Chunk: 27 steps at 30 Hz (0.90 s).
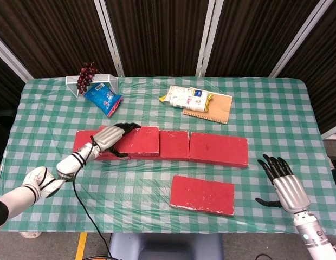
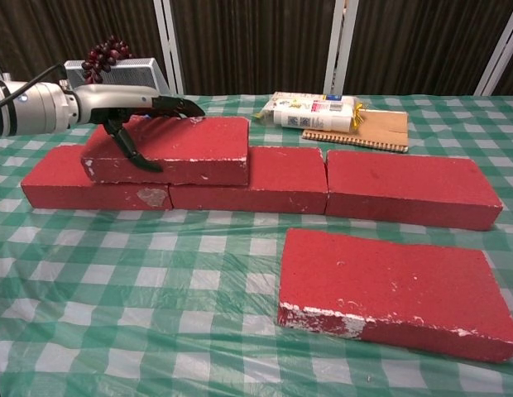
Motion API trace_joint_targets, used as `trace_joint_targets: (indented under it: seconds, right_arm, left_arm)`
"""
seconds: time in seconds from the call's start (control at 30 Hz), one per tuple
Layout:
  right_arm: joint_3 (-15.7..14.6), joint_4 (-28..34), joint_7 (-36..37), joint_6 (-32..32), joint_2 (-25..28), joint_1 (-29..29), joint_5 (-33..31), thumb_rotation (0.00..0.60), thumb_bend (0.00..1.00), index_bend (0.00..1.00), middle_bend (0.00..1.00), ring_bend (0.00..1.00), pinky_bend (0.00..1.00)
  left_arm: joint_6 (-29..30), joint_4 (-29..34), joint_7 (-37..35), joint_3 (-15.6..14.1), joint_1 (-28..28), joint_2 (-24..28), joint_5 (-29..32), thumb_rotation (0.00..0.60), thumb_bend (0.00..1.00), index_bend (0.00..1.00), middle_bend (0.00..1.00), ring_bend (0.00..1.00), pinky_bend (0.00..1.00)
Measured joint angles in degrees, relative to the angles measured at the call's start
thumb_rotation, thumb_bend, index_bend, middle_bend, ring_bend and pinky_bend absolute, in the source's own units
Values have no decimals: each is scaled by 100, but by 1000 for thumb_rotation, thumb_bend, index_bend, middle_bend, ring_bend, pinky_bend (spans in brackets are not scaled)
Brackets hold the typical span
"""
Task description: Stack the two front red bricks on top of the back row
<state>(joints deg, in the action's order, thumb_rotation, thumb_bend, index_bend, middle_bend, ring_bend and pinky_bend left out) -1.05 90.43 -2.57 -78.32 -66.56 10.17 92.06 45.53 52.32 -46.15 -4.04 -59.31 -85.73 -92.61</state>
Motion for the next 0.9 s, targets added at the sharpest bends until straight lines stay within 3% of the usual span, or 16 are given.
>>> trace_joint_targets:
  seconds: [0.37,0.73,0.9]
  right_arm:
    - [-11,-3,32,-37,16,-14,33,543,99,0,0,0,0]
    - [2,-9,-8,-13,-1,-9,-2,543,99,0,0,0,0]
    - [6,-8,-17,-16,-2,-11,-11,543,99,0,0,0,0]
  left_arm:
    - [-151,236,313,110,-2,74,155,600,275,0,335,185,191]
    - [-150,237,292,110,3,69,111,600,272,0,245,150,162]
    - [-173,206,236,99,1,49,102,600,254,0,135,51,127]
